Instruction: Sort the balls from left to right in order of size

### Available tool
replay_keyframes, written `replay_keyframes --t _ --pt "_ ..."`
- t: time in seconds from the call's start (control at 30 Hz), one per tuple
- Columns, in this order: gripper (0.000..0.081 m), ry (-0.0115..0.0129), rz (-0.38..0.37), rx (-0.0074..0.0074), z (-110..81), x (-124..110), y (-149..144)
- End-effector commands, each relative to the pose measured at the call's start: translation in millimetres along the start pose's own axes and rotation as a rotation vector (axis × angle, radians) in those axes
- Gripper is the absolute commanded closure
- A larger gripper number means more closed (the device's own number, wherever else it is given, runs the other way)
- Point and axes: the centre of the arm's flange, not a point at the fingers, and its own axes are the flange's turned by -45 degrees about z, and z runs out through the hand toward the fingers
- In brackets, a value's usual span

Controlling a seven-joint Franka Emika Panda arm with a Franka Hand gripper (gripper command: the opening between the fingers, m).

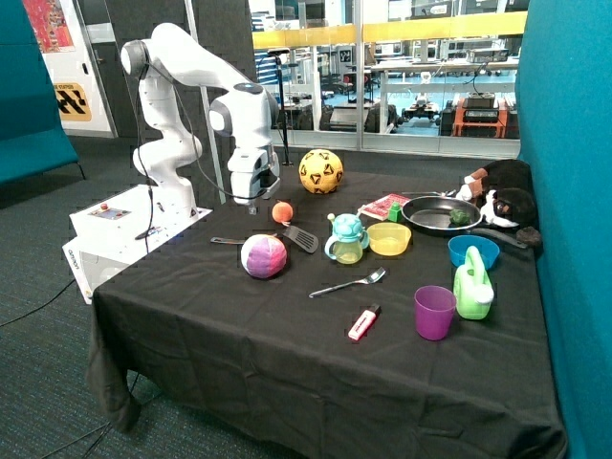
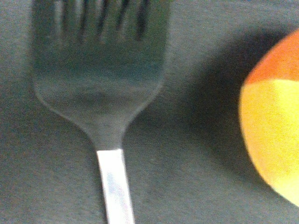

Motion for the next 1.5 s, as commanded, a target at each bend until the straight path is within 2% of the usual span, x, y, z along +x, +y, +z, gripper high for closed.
replay_keyframes --t 0.0,0.27,0.7,1.1,1.47 --pt "0.0001 -0.0035 0.048 0.0055 -0.8 -9 33" --pt "0.0 -0.0037 0.091 0.0054 17.2 -2 48" --pt "0.0 -0.0037 0.086 0.0054 33.2 8 70" --pt "0.0 -0.0037 0.106 0.0054 41.5 -3 75" --pt "0.0 -0.0036 0.082 0.0054 52.1 8 71"
